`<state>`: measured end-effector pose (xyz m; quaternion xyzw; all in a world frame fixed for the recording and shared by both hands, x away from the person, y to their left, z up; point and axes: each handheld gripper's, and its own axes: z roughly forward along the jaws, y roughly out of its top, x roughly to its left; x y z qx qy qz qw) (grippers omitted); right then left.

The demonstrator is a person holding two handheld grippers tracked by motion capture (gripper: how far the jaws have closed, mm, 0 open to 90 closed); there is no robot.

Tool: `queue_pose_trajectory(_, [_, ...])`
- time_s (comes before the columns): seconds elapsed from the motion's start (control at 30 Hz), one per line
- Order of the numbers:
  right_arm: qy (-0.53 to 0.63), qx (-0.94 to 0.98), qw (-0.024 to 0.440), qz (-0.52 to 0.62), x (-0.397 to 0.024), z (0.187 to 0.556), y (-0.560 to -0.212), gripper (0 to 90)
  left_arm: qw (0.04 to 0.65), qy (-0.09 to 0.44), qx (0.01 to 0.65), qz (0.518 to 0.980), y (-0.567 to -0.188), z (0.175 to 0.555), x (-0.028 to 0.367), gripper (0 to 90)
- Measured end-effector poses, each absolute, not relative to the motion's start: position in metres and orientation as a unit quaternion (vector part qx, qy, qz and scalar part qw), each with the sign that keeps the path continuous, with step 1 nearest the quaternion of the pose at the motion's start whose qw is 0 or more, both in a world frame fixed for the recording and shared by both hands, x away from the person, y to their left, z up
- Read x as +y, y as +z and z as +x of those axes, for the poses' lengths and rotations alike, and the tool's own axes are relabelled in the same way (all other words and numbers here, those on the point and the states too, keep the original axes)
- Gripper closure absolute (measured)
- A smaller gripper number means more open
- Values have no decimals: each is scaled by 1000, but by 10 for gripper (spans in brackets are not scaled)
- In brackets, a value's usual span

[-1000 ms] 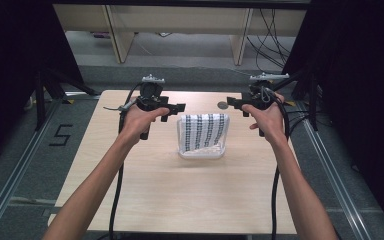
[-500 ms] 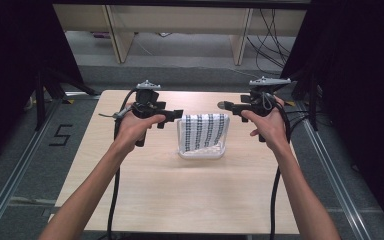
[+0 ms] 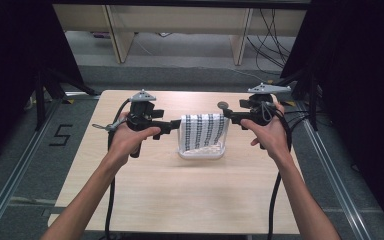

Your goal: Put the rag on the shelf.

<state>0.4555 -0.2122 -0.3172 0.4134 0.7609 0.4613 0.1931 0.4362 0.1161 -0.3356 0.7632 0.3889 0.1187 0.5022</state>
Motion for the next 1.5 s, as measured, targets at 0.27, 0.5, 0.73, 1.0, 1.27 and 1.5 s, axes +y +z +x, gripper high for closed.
queue_pose_trajectory(0.27, [468,764,192,401,-213,440,-326,281,513,115,371,766,-350,411,126,223])
queue_pose_trajectory(0.5, [470,760,188,407,-218,433,-331,281,501,126,361,776,-355,399,130,219])
queue_pose_trajectory(0.73, [472,760,193,402,-220,425,-338,281,496,125,355,782,-365,388,130,216])
queue_pose_trajectory(1.0, [477,762,190,395,-222,416,-340,280,497,127,353,783,-372,380,136,214])
queue_pose_trajectory(1.27, [482,768,183,379,-223,408,-345,271,495,126,353,784,-377,375,141,213])
queue_pose_trajectory(1.5, [482,769,178,380,-222,400,-349,261,487,128,353,789,-381,370,143,213])
